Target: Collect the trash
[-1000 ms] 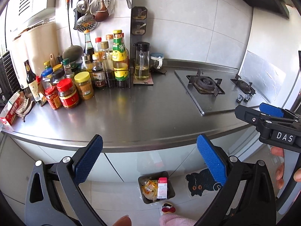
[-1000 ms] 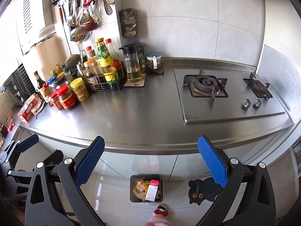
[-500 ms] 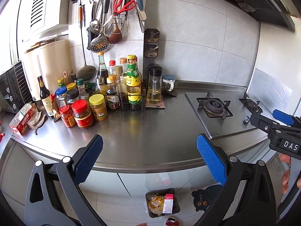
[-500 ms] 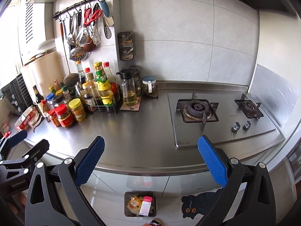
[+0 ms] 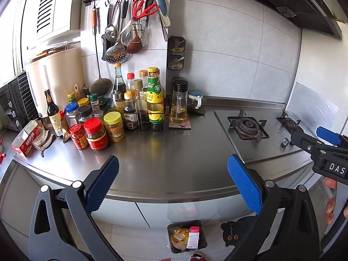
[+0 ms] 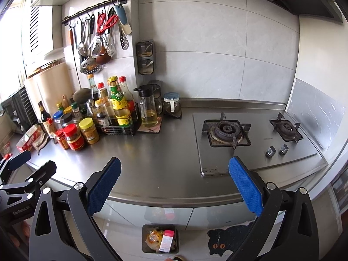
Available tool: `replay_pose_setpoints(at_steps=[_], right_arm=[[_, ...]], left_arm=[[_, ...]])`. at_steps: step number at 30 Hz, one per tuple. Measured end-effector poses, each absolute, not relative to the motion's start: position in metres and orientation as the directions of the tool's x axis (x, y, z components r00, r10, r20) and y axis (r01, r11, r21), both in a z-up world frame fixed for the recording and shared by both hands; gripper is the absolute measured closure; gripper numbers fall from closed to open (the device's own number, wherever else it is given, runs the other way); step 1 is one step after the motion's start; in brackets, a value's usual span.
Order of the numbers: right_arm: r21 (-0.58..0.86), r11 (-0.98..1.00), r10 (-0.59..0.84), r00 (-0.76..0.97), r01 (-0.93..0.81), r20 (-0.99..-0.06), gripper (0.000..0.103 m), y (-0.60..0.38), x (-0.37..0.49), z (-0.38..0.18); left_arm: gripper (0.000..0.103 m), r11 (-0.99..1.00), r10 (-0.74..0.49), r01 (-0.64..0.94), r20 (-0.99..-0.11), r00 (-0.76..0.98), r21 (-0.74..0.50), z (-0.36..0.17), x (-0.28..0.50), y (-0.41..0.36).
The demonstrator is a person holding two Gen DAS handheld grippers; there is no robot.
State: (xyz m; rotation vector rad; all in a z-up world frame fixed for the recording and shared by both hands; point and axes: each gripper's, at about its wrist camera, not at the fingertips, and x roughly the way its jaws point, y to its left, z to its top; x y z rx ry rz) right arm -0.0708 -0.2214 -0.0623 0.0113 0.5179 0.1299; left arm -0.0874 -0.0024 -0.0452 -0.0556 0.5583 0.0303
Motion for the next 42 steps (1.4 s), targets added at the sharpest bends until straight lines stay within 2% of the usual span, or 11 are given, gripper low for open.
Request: replay_pose_setpoints(at_steps=[42], right_arm=[[0.043,0.991,0.129,0.858,-0.124,-0.496,0.003,-0.231,-0.073,-0.061]], left_arm=[[0.008,0.997,0.035,-0.063,-0.529,0.848,-0.035,-0.041,-0.097,-0.003]])
